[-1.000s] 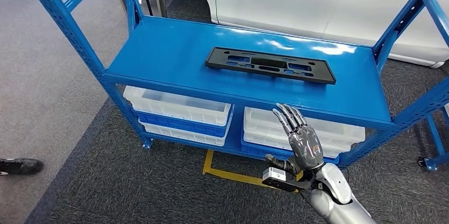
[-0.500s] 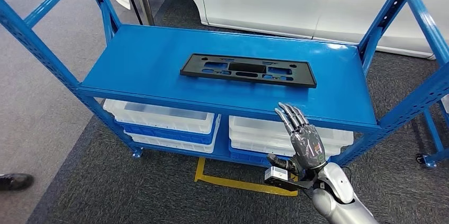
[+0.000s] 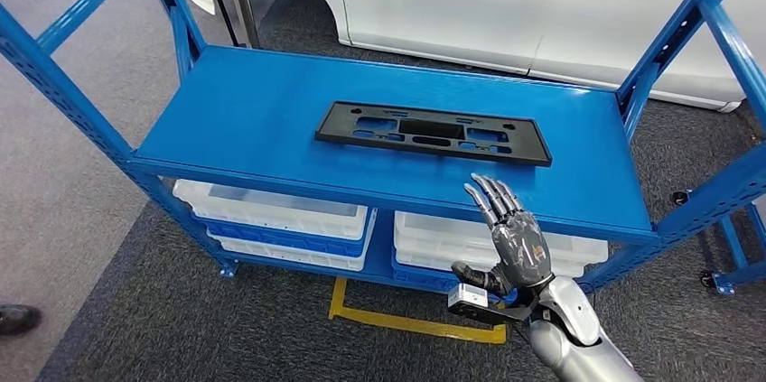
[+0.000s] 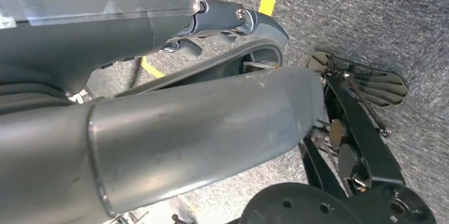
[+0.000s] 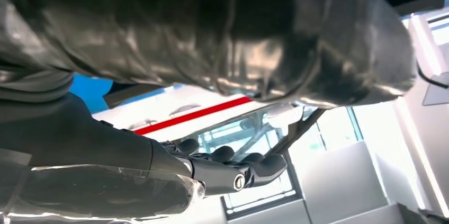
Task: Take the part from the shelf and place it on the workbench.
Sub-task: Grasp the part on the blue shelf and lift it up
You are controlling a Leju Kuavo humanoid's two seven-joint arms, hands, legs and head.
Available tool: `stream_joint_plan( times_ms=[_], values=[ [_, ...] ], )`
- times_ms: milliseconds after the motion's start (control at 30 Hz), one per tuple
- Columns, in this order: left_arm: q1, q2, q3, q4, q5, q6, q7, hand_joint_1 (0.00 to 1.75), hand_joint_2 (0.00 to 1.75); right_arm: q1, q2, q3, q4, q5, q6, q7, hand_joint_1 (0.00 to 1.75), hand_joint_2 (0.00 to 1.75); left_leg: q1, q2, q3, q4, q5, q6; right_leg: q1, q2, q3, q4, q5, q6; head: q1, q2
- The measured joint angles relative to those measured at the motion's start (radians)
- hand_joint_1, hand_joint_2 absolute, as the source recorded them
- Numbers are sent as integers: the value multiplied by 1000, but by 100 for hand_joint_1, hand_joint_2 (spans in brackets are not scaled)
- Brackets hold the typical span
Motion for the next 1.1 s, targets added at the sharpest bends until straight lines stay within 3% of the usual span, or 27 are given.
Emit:
stream_joint_plan(
  times_ms=[100,167,300,367,433,467,500,567,633,767,833,933,967,1000,1033,1100],
  values=[
    [1,-1,-2,0,3,0,0,0,0,-3,1,0,-1,-8,5,0,0,0,1,0,23,4,-24,-15,-4,-10,58,-159,110,4,0,0],
    [0,-2,-4,0,6,1,0,0,0,-12,3,0,-3,-19,16,-1,0,0,-1,1,25,8,-34,-28,2,-13,84,-218,118,-6,0,0],
    [-3,-3,-12,0,7,2,-1,0,0,-34,17,0,-11,-39,51,-3,0,0,2,5,24,27,-55,-47,3,-7,97,-236,104,-34,-1,0],
    [-5,-3,-15,0,9,2,0,0,0,-51,31,0,-12,-46,69,-4,0,0,4,4,-23,123,-100,-53,2,-8,109,-243,99,-47,-2,0],
    [-4,-3,-17,0,9,2,0,0,0,-61,43,0,-12,-51,77,-4,0,0,5,3,-106,258,-143,-57,5,-8,119,-243,90,-55,-2,0],
    [-4,-3,-17,0,9,2,0,0,0,-63,49,1,-12,-52,78,-4,0,0,5,3,-136,297,-141,-58,6,-7,126,-243,84,-56,-2,0],
    [-4,-3,-18,0,9,3,0,0,0,-64,53,1,-12,-53,78,-4,0,0,5,3,-150,299,-119,-57,7,-7,134,-243,79,-56,-2,0],
    [-3,-3,-18,0,10,3,0,0,0,-67,60,1,-12,-53,78,-4,0,0,5,2,-124,194,-26,-51,8,-5,153,-243,65,-52,-2,0],
    [-3,-3,-18,0,10,3,0,0,0,-73,64,1,-12,-53,79,-4,0,0,1,0,-82,81,29,-42,11,-2,164,-241,52,-43,-2,0],
    [-2,-3,-18,1,10,1,0,0,0,-82,68,1,-12,-58,93,-6,0,0,0,-1,-63,35,24,-27,13,-2,165,-244,44,-25,-2,0],
    [-2,-3,-19,1,11,-3,0,0,0,-93,70,2,-12,-68,111,-8,0,0,5,0,-50,22,23,-17,12,-4,152,-207,21,-15,-1,0],
    [-4,-3,-24,1,12,-7,0,0,0,-110,77,8,-5,-83,149,-9,0,0,6,2,-36,16,15,-3,9,-5,47,-25,-46,-3,0,0],
    [-4,-3,-26,1,12,-8,0,0,0,-114,81,11,-1,-87,163,-9,0,0,6,1,-32,17,11,-2,8,-5,14,21,-50,-1,0,0],
    [-4,-3,-29,1,12,-8,0,0,0,-120,86,14,2,-90,177,-9,0,0,6,1,-27,17,6,-3,6,-5,-3,31,-33,0,0,0],
    [-4,-3,-32,1,12,-9,-1,0,0,-128,91,16,5,-93,190,-9,0,0,6,0,-20,18,1,-5,5,-6,-1,3,4,0,0,0],
    [-4,-3,-39,1,13,-11,-1,0,0,-153,103,25,12,-91,210,-9,0,0,5,-1,-4,20,-14,-12,5,-7,39,-116,92,-7,0,0]
  ],
)
